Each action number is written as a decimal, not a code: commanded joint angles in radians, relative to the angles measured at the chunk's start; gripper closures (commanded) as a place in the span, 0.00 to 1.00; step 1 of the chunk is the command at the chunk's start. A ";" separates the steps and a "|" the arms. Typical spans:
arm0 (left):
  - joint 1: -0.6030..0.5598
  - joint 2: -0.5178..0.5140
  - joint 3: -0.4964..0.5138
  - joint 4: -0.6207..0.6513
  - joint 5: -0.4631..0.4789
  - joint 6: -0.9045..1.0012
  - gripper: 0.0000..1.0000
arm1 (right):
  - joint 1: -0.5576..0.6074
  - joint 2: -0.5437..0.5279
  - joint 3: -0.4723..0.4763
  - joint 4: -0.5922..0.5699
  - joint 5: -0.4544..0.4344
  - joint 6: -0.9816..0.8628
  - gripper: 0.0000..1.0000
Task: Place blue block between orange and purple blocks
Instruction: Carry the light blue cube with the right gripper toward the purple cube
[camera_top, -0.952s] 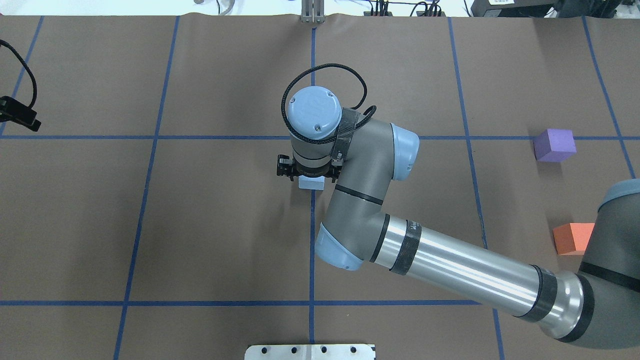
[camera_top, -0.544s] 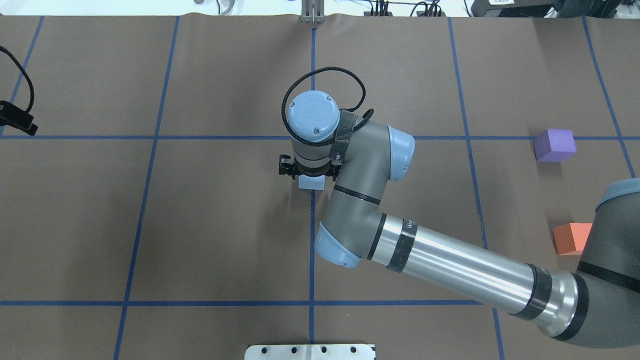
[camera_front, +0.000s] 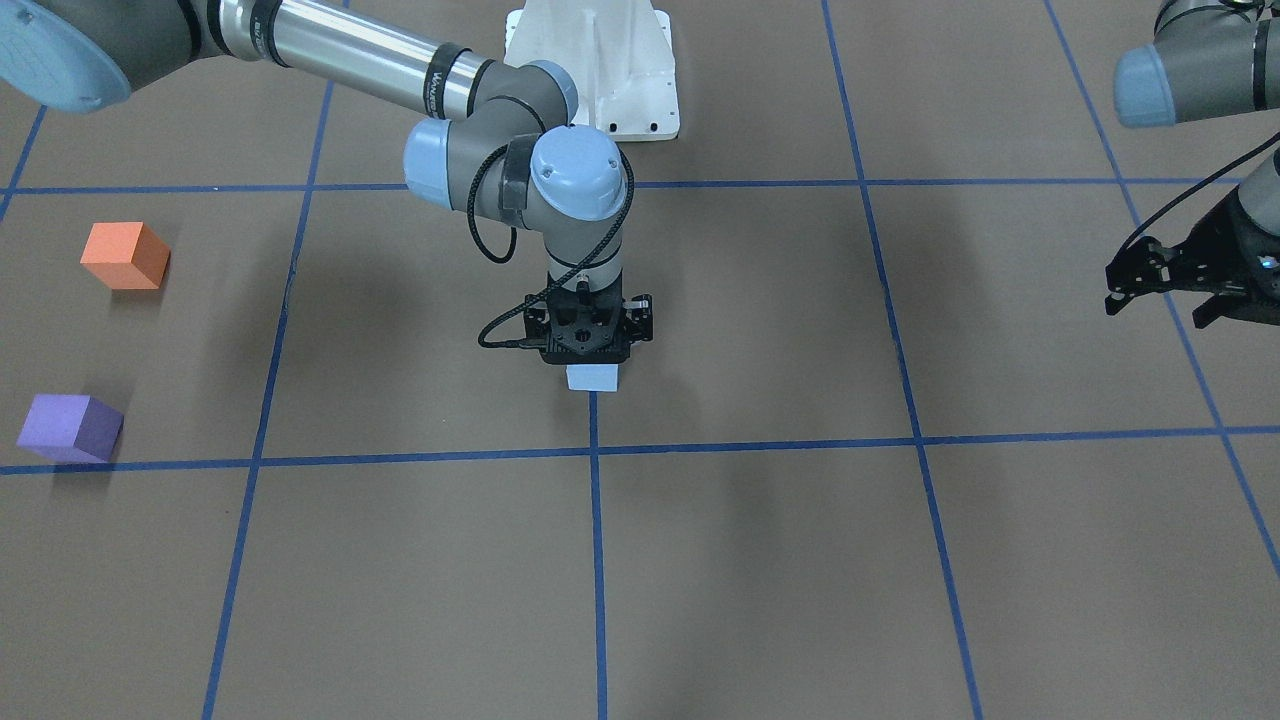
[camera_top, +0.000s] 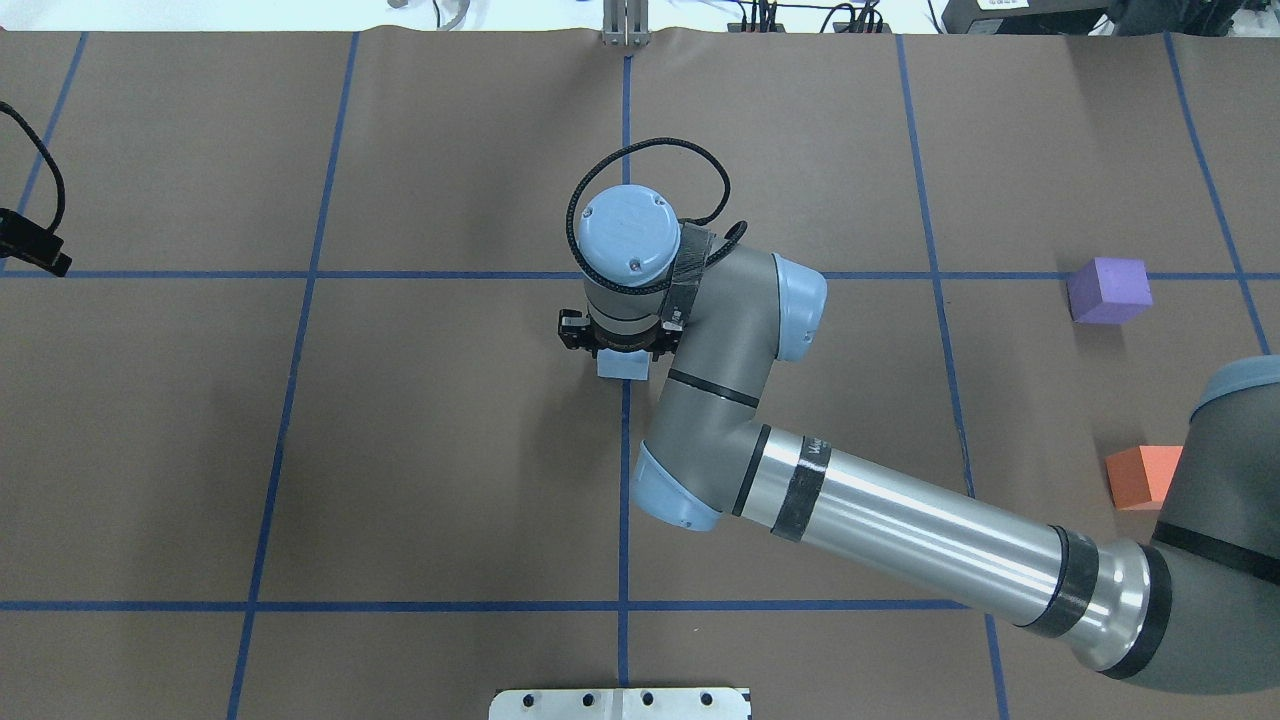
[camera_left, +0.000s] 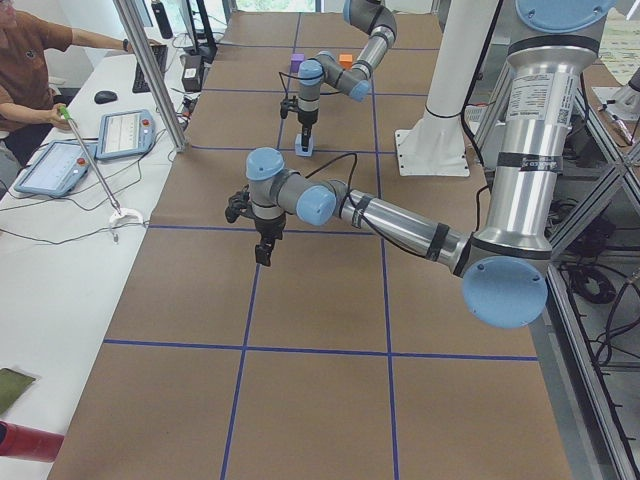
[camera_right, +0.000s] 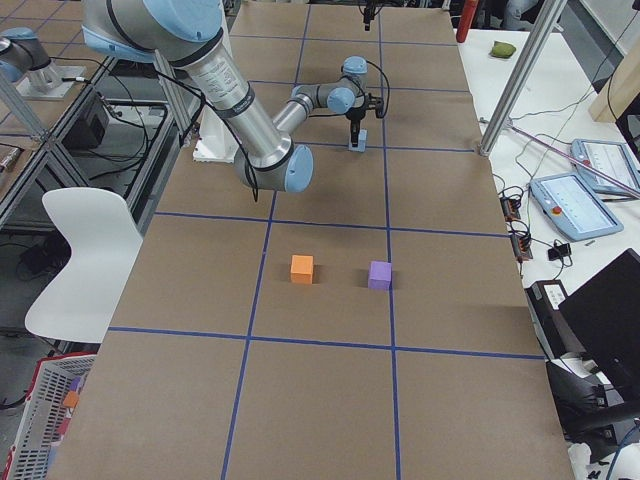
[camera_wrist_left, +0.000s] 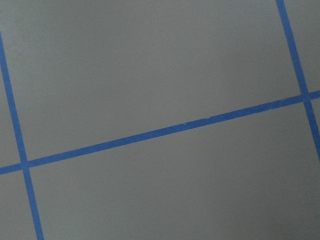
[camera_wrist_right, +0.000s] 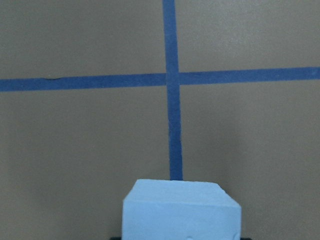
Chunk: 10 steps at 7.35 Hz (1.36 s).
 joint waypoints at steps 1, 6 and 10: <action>0.000 -0.001 0.000 0.001 0.000 0.001 0.00 | 0.024 -0.004 0.087 -0.071 0.008 0.005 1.00; 0.000 -0.004 -0.012 0.001 -0.002 -0.002 0.00 | 0.277 -0.466 0.838 -0.431 0.070 -0.196 1.00; 0.000 -0.001 -0.034 0.003 -0.008 -0.019 0.00 | 0.447 -1.001 0.888 -0.040 0.163 -0.495 1.00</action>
